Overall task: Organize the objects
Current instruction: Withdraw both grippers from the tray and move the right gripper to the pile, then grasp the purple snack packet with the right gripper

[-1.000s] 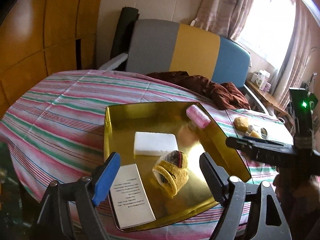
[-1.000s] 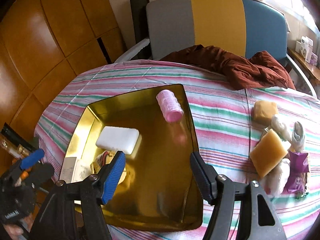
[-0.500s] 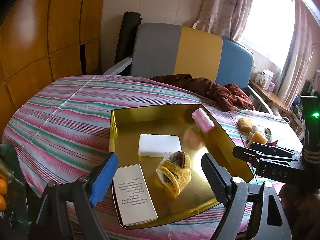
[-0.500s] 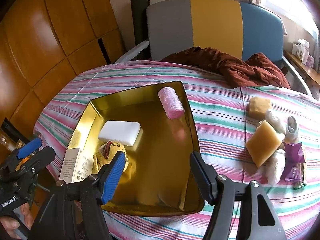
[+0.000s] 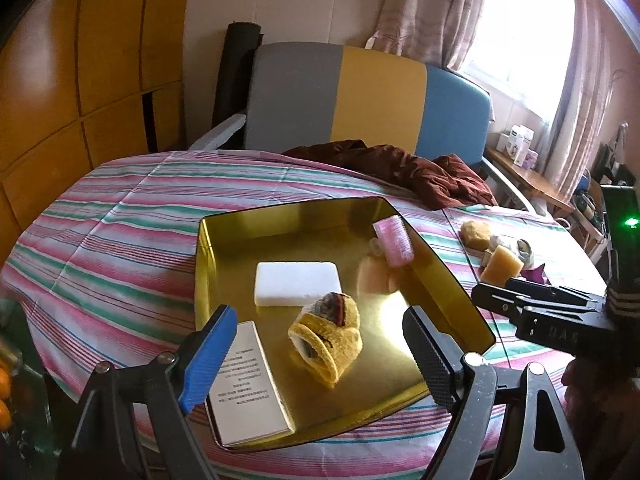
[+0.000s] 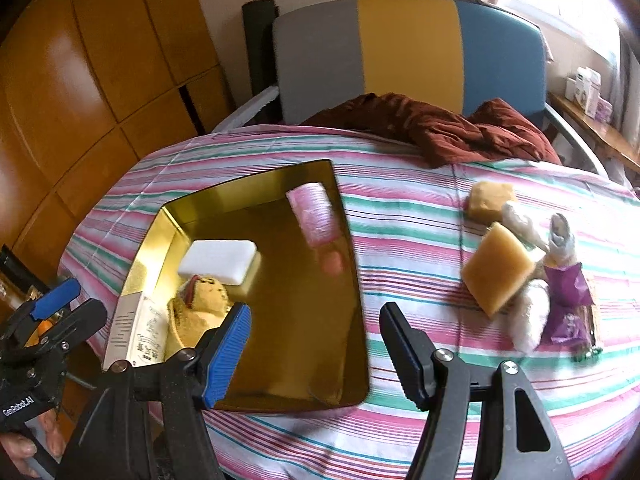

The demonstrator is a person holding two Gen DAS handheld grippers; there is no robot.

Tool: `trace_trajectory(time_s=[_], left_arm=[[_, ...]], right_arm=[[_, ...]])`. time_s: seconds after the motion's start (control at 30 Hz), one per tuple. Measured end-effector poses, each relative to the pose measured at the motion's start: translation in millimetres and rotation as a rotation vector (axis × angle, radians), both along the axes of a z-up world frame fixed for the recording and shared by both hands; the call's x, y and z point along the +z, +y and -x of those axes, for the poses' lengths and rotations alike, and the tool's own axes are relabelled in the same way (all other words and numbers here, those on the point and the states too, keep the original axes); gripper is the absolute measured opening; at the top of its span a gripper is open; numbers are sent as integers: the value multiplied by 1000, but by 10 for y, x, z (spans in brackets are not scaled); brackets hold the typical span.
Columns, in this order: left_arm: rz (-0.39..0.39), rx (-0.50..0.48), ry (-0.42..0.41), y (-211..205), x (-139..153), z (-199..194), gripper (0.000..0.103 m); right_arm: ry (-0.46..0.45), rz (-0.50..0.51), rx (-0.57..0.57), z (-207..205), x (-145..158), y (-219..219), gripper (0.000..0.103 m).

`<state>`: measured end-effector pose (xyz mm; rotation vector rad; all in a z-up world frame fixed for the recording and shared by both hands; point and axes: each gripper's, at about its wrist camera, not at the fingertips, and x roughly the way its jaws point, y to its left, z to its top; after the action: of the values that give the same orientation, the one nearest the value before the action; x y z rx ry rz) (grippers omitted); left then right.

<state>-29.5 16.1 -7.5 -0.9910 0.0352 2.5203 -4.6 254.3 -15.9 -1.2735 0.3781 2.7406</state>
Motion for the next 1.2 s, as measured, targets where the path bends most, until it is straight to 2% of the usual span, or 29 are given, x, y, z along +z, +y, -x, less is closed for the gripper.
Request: trace_trajectory(time_s=[0.53,0.93,1.2], left_arm=[[19,-58,-34,227,-83,-11,85],[36,-142,-37,493,-90,-39,85],[58,-228,-42,803,-104,-104,85]], right_arm=[[-61,48,-264,-628,-241,964,68],[-98,64,-449,-1120,-220,1672,68],[-102,164,-574,-1308,-322,2089,68]])
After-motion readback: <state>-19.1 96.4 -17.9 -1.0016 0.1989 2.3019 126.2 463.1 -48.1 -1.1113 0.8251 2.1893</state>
